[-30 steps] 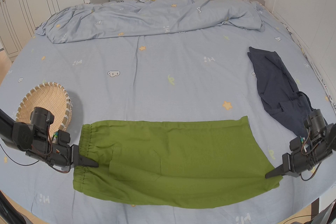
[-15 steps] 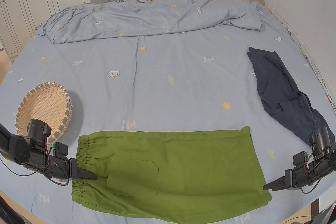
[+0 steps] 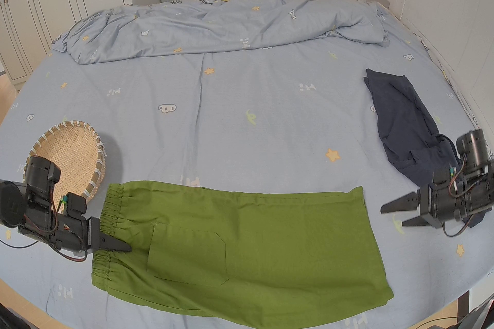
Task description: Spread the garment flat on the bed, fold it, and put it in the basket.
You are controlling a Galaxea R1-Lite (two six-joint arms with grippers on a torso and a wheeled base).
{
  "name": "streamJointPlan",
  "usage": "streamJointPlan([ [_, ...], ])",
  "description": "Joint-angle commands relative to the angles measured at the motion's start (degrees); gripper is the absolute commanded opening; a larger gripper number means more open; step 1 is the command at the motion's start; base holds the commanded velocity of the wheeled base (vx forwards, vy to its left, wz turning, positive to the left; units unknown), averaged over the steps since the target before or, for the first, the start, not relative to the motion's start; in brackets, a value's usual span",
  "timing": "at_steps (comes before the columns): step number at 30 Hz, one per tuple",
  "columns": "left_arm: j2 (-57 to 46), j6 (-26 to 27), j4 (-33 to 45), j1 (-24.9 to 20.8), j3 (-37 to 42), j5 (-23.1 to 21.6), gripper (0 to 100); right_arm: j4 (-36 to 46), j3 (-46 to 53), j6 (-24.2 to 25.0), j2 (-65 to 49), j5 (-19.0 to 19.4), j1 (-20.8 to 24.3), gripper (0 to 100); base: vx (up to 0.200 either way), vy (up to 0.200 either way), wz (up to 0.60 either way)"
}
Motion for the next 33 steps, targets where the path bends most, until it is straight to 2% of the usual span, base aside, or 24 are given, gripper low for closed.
streamJointPlan([
  [1, -4.7, 2.4, 10.9, 6.6, -11.6, 0.8, 0, 7.6, -14.0, 2.0, 0.8, -2.2, 4.4, 100, 0.000, 0.000, 0.00],
  [4, -4.7, 3.7, 13.4, 8.2, -13.4, 0.9, 0, 7.6, -13.0, 1.9, 1.3, -2.3, 4.1, 100, 0.000, 0.000, 0.00],
  [10, -4.9, 3.7, 13.8, 8.0, -13.6, 0.9, 0, 7.6, -12.8, 2.0, 1.6, -2.3, 3.5, 100, 0.000, 0.000, 0.00],
  [12, -8.8, 3.0, 16.6, 5.0, -15.5, 1.3, 0, 7.7, -13.0, 2.0, 1.3, -2.4, 3.8, 100, 0.000, 0.000, 0.00],
  [14, -11.2, 2.0, 23.8, -0.1, -20.8, 4.7, 0, 7.8, -13.0, 2.0, 1.2, -2.4, 3.8, 100, 0.000, 0.000, 0.00],
  [15, -11.3, 1.9, 24.9, -0.8, -21.6, 5.6, 0, 7.8, -13.0, 2.0, 1.2, -2.4, 3.8, 100, 0.000, 0.000, 0.00],
  [16, -11.3, 1.5, 28.7, -4.2, -24.8, 10.4, 0, 7.8, -13.0, 2.0, 1.3, -2.4, 3.8, 100, 0.000, 0.000, 0.00],
  [17, -11.2, 0.4, 32.5, -9.1, -28.3, 18.2, 0, 7.9, -12.9, 2.0, 1.2, -2.4, 3.8, 100, 0.000, 0.000, 0.00],
  [18, -11.2, 0.2, 32.8, -9.6, -28.6, 19.0, 0, 7.9, -12.9, 2.0, 1.2, -2.4, 3.8, 100, 0.000, 0.000, 0.00],
  [19, -10.6, -4.6, 33.8, -16.4, -31.4, 27.8, 0, 7.8, -13.0, 2.0, 1.2, -2.4, 3.8, 100, 0.000, 0.000, 0.00],
  [20, -10.3, -8.4, 33.8, -20.0, -32.9, 30.3, 0, 7.9, -13.0, 2.0, 1.2, -2.4, 3.8, 100, 0.000, 0.000, 0.00],
  [23, -9.2, -15.3, 34.0, -27.5, -36.7, 31.4, 0, 7.8, -13.0, 2.0, 1.2, -2.6, 3.7, 100, 0.000, 0.000, 0.00],
  [25, -9.1, -15.4, 34.1, -28.3, -36.9, 31.5, 0, 7.8, -13.0, 2.0, 1.2, -2.6, 3.7, 100, 0.000, 0.000, 0.00],
  [26, -7.6, -15.4, 34.2, -32.8, -37.5, 32.5, 0, 7.9, -13.0, 2.0, 1.2, -2.6, 3.8, 100, 0.000, 0.000, 0.00],
  [27, -7.6, -15.4, 34.2, -32.8, -37.5, 32.5, 0, 7.9, -13.0, 2.0, 1.2, -2.6, 3.8, 100, 0.000, 0.000, 0.00],
  [31, -1.3, -17.8, 34.2, -40.3, -41.2, 41.8, 0, 7.8, -13.0, 2.0, 1.2, -2.6, 3.6, 100, 0.000, 0.000, 0.00],
  [32, -1.1, -18.0, 34.3, -40.5, -41.4, 41.9, 0, 7.8, -13.0, 2.0, 1.2, -2.6, 3.6, 100, 0.000, 0.000, 0.00],
  [33, 0.9, -20.2, 34.3, -42.8, -43.4, 43.0, 0, 7.8, -13.0, 2.0, 1.2, -2.6, 3.6, 100, 0.000, 0.000, 0.00],
])
